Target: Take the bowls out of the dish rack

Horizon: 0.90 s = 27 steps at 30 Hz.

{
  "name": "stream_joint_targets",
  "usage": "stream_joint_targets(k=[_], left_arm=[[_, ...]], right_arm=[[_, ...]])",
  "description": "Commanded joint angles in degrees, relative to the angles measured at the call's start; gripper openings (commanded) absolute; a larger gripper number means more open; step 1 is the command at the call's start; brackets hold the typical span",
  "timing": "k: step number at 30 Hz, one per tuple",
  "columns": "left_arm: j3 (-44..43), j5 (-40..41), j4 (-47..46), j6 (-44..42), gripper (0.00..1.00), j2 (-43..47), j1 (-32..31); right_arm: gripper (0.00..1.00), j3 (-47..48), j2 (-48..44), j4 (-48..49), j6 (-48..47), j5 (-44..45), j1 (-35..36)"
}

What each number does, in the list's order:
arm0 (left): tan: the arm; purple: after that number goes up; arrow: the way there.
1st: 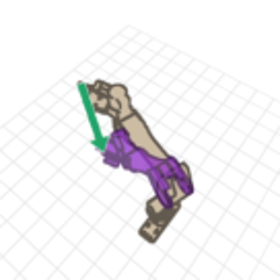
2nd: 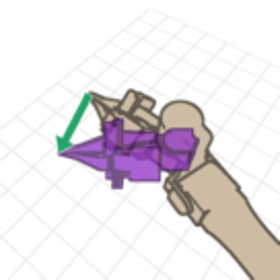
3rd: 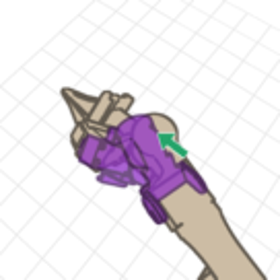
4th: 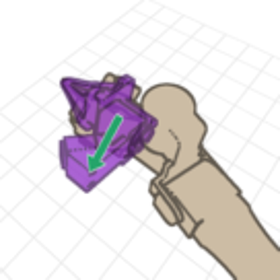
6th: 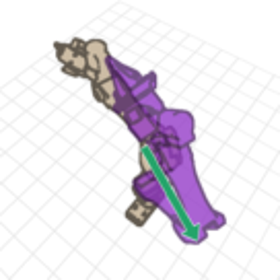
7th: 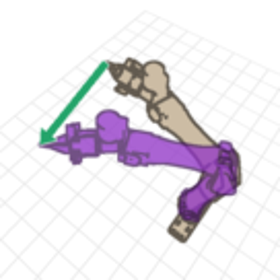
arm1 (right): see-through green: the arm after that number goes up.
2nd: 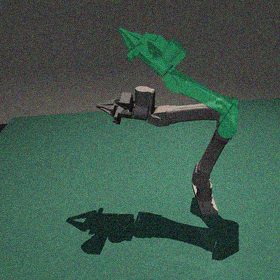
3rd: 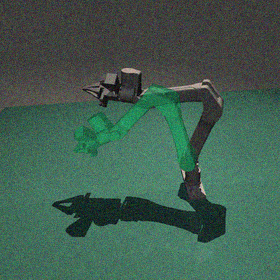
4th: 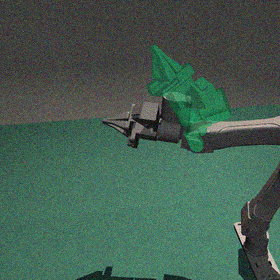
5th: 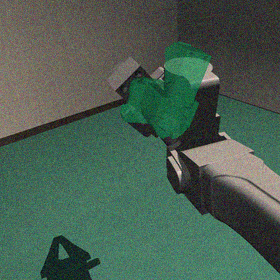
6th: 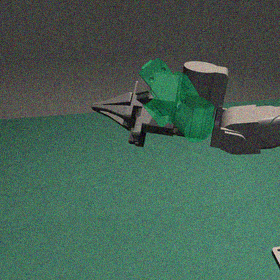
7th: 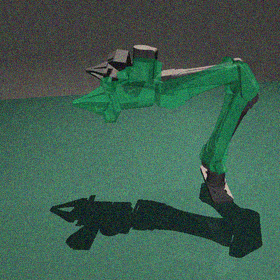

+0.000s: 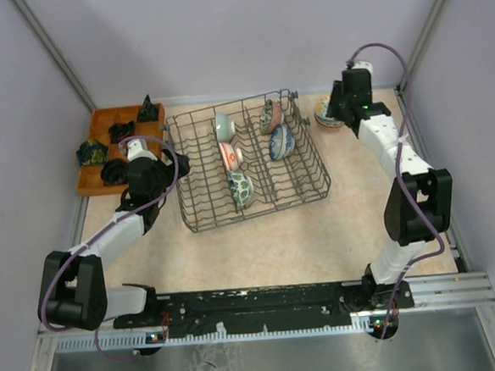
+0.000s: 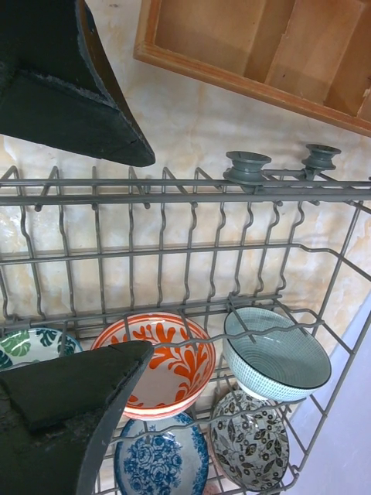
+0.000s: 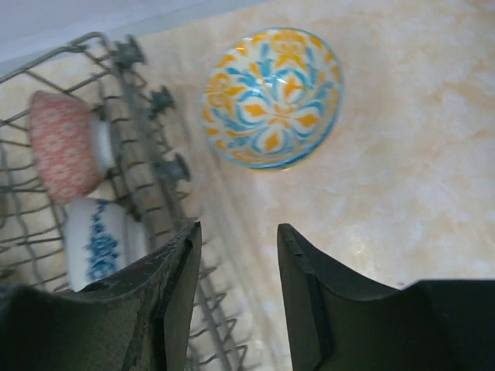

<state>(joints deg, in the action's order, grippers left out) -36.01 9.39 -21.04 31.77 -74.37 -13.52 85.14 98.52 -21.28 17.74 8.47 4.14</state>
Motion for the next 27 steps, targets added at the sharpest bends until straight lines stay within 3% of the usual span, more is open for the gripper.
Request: stream_joint_targets(k=[1,5,12,20,27], left_arm=[[1.22,-0.04,-1.15,0.43,0.99,2.61,-0.01],[1.54,0.18,-0.43,-0.06,0.99,4.05,-0.02],[1.8,0.38,0.07,-0.24,0.99,5.36,-0.02],[1.8,1.08,-0.28,-0.75,0.99,4.99,-0.02],[2.12,0.72,-1.8,-0.57,0.99,4.12,-0.01]], right_arm=[[0.47,1.93,-5.89,1.62,-5.29,9.77,9.14],[0.48,6.21,-3.11,-1.41,-7.96,18.36,17.9],[0.48,17.63,9.77,-6.59,-13.73,37.45,31.3],[0.47,28.42,22.7,-11.26,-15.01,45.15,34.99],[0.47,30.78,27.34,-12.78,-15.21,48.54,35.32]])
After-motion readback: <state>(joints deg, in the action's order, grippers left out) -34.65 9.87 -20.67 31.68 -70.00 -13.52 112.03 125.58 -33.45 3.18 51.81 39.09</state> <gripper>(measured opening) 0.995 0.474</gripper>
